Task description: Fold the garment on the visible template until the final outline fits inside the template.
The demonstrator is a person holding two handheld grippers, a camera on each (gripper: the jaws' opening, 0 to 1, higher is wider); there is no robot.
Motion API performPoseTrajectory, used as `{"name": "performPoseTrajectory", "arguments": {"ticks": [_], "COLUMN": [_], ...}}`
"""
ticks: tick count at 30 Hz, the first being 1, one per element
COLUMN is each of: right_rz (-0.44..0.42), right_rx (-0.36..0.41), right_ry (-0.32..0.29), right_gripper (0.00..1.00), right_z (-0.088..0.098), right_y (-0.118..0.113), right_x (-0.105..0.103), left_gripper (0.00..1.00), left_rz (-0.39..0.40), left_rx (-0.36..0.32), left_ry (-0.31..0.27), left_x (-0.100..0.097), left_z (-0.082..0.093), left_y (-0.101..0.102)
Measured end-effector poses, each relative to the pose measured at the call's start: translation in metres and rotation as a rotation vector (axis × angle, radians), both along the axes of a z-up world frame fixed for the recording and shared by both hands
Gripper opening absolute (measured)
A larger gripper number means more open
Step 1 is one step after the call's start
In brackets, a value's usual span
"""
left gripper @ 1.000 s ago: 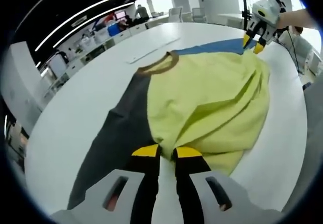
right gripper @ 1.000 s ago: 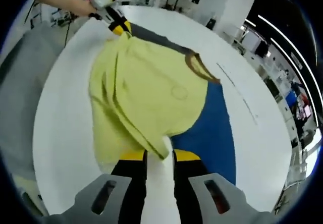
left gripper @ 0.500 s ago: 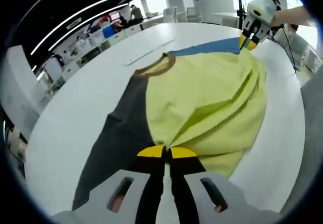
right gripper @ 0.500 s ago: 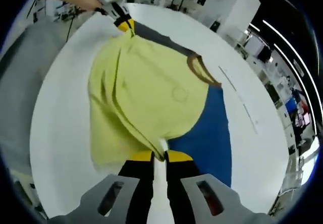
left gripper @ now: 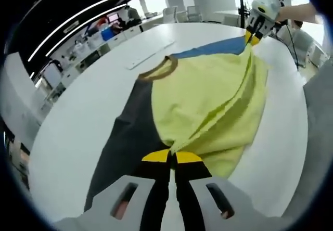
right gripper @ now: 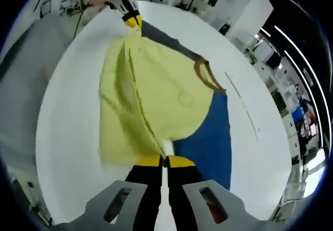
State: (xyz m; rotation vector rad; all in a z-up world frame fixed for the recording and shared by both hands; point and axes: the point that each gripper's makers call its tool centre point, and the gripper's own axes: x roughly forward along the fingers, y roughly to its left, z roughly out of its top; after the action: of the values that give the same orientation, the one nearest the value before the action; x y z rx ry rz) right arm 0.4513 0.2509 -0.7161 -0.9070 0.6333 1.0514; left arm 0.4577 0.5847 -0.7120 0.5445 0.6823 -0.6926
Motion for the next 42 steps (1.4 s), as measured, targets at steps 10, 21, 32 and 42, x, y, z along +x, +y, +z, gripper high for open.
{"name": "performPoseTrajectory", "arguments": {"ticks": [10,21,32,42], "right_rz": [-0.001,0.012,0.022,0.021], "right_rx": [-0.004,0.015,0.039,0.036], "right_ry": [-0.030,-0.037,-0.050,-0.078], "right_gripper": [0.03,0.03,0.03,0.03], "right_z": [0.021,0.049,0.074,0.091], "right_y": [-0.002,-0.003,-0.002,-0.006], "right_x": [-0.005,-0.024,-0.048,-0.071], "left_gripper": [0.00,0.00,0.00,0.00], "left_rz": [-0.023,-0.048,-0.060,-0.067], "left_rx": [-0.017,-0.025,-0.039,-0.053], "left_ry": [-0.003,-0.014,-0.025,-0.061], "left_x": [-0.005,-0.021,-0.045,-0.066], "left_z": [0.020,0.041,0.061,0.081], "left_y": [0.003,0.007,0.011,0.011]}}
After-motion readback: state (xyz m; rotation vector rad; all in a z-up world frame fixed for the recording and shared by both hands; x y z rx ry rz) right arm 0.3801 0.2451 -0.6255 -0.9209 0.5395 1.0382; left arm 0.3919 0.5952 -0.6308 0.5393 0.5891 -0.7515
